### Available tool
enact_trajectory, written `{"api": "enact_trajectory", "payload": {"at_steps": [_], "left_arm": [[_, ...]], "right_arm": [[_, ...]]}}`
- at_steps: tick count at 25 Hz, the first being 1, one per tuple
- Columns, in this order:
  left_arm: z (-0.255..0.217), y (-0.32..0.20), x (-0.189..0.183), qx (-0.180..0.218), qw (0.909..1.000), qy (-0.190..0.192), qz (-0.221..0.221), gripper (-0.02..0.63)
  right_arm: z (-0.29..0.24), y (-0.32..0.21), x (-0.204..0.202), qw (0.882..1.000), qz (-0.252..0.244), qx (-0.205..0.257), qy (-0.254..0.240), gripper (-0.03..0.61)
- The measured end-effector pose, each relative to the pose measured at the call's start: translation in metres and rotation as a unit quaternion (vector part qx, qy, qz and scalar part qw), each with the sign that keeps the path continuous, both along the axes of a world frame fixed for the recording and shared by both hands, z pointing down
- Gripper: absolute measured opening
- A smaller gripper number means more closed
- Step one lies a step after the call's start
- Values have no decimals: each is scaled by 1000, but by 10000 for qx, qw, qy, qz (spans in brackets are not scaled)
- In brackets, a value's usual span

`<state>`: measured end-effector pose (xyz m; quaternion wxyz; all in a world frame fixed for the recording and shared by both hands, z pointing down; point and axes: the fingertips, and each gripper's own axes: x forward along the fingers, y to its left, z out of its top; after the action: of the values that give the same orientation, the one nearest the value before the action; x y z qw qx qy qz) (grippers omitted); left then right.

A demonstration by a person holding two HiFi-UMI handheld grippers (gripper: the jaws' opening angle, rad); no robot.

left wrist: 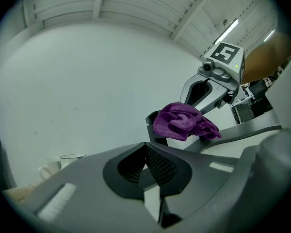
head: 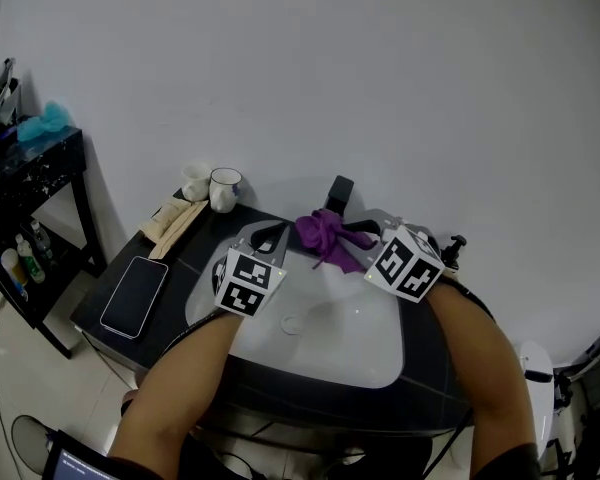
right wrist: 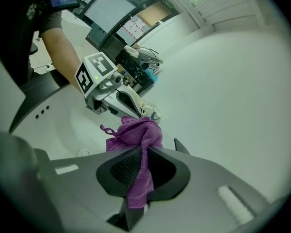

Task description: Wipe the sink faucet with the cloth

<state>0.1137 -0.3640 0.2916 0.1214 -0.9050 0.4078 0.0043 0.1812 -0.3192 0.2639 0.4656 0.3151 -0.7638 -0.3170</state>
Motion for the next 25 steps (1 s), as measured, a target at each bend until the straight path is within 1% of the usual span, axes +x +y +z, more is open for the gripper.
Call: {"api": "enact_trajectory", "payload": {"at_steps": [3,7,11,13,15,17,21,25], "left_arm": [[-3,3,-4,-16,9999,103,-60,18],[-5,0,-14,-166,9993,289,-182,18],[-3,-6,-21,-291,9983,411,-279,18],[-3,-6,-21,-299,9983,421,-284,18],[-4,-6,-20,-279,9984,418,-256,18],[-4,-5,-17,-257,9986,396,-221,18],[-4,-5,-14,-225,9991,318,-190,18],[-5,-7,-10,-198,9991,368,-108,17]], "right_arm": [[2,20,-8,9998,-197,-50,78,38],[15,46,-17,9988,-424,-172,196,38],[35,50,-13,9982,-441,-360,176,38],[49,48,-10,9978,-441,-479,162,38],[61,43,-6,9980,-392,-480,137,38],[69,31,1,9990,-268,-338,90,38],[72,-4,15,9998,50,130,-142,38],[69,-34,31,9956,435,725,-413,38]]}}
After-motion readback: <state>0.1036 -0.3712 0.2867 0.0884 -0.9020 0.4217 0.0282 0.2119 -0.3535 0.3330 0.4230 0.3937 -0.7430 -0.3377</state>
